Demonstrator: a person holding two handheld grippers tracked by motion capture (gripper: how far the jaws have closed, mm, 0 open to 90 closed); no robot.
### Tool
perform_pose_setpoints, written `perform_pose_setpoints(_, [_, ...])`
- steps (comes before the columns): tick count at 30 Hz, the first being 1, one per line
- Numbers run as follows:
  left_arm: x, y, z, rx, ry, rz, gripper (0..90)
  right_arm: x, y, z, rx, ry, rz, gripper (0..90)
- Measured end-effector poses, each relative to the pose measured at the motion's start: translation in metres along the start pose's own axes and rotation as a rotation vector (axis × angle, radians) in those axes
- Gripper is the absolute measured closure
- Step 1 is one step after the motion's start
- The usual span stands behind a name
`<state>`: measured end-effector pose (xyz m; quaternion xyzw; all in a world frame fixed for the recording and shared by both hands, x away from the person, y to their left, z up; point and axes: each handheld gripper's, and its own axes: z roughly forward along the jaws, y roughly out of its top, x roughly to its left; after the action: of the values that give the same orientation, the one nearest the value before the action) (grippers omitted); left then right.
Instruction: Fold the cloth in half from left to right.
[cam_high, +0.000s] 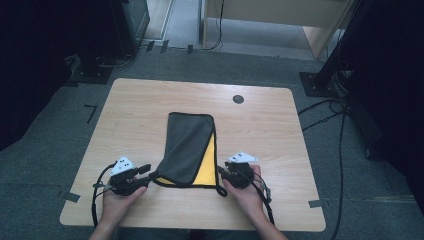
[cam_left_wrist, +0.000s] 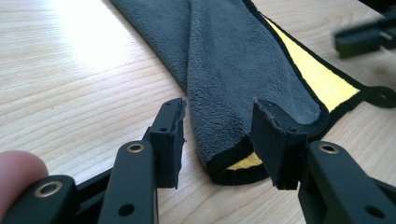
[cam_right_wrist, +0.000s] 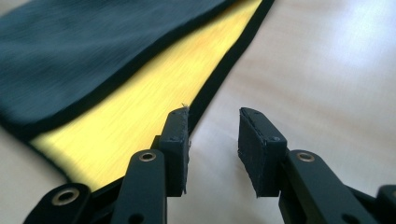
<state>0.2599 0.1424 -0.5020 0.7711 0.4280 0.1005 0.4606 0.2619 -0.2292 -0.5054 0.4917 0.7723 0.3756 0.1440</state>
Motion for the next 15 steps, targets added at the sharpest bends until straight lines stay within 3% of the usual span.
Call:
perform_pose_setpoints(2, [0.002, 0.000, 0.000, -0.004, 0.004, -0.007, 53.3, 0.007, -0.017, -0.014, 0.003, 0.049, -0.003, 62.3])
perform_pose_setpoints(6, [0.003, -0.001, 0.000, -0.004, 0.006, -0.008, 53.0, 0.015, -0.028, -0.025, 0.008, 0.089, 0.000, 62.8])
perform_pose_setpoints(8, [0.003, -0.001, 0.000, -0.002, 0.007, -0.009, 52.7, 0.024, -0.041, -0.027, 0.034, 0.063, -0.066, 68.8])
perform_pose_setpoints(13, [0.005, -0.001, -0.002, -0.005, 0.006, -0.012, 52.5, 0.026, -0.045, -0.031, 0.035, 0.078, -0.073, 85.9])
perform_pose_setpoints(15, [0.007, -0.002, -0.003, -0.008, 0.007, -0.017, 52.5, 0.029, -0.048, -0.034, 0.040, 0.086, -0.088, 86.5])
